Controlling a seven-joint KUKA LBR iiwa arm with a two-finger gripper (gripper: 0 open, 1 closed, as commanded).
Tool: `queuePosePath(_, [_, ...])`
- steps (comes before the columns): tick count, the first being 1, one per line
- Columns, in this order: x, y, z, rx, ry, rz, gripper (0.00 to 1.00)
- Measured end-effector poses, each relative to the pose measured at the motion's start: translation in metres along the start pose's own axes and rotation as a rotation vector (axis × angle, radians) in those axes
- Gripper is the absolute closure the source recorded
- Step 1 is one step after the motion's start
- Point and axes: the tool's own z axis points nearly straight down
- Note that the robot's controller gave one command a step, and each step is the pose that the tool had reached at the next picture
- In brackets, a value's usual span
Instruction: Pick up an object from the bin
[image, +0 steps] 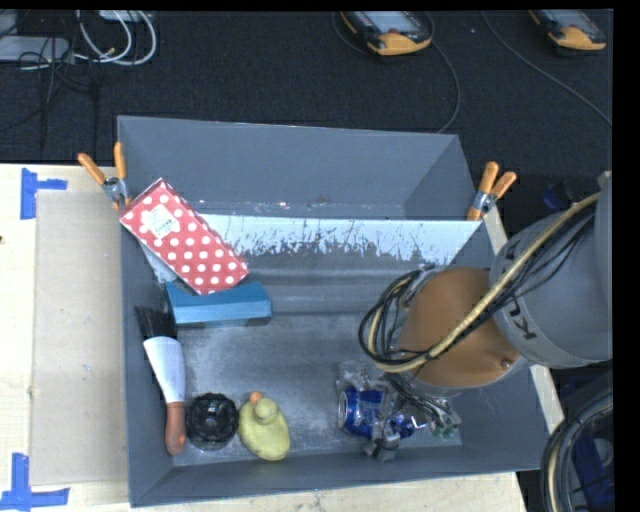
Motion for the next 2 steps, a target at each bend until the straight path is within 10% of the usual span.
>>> queuePosePath(1, [-0.0113,-0.0108,0.0016,-0.005,0.022,-0.097,1.00])
queuePosePath(2, [-0.0113,-0.0107,0.0016,-0.005,0.023,-0.097,1.00])
